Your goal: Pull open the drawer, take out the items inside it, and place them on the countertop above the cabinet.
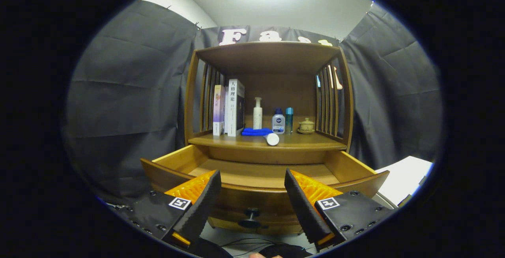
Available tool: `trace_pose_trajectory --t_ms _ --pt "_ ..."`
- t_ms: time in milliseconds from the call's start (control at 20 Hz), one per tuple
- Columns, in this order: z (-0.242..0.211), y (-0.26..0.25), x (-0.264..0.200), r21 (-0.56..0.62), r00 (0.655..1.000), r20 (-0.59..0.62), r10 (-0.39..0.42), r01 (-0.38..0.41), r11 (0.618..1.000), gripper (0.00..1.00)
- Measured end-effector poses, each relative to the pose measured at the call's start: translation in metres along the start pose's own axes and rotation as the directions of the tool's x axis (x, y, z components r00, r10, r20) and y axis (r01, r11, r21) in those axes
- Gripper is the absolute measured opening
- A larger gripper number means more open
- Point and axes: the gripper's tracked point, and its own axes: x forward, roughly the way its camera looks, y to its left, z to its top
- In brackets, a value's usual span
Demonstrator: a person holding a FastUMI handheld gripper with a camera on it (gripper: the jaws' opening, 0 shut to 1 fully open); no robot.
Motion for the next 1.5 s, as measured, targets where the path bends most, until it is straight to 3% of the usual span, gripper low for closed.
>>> trace_pose_trajectory --t_ms 400,650,800,1250,1500 --pt "-0.041 -0.004 0.011 -0.027 0.996 -0.085 -0.032 0.03 0.999 1.0" --pt "-0.047 -0.007 0.013 -0.063 0.996 -0.073 -0.059 0.055 0.996 0.99" --pt "-0.063 0.0 0.012 -0.033 0.989 -0.138 -0.051 0.047 0.998 0.98" --pt "-0.063 -0.006 0.021 -0.081 0.982 -0.119 -0.144 0.135 0.988 0.97" --pt "-0.062 -0.007 0.029 -0.064 0.984 -0.118 -0.135 0.128 0.99 0.97"
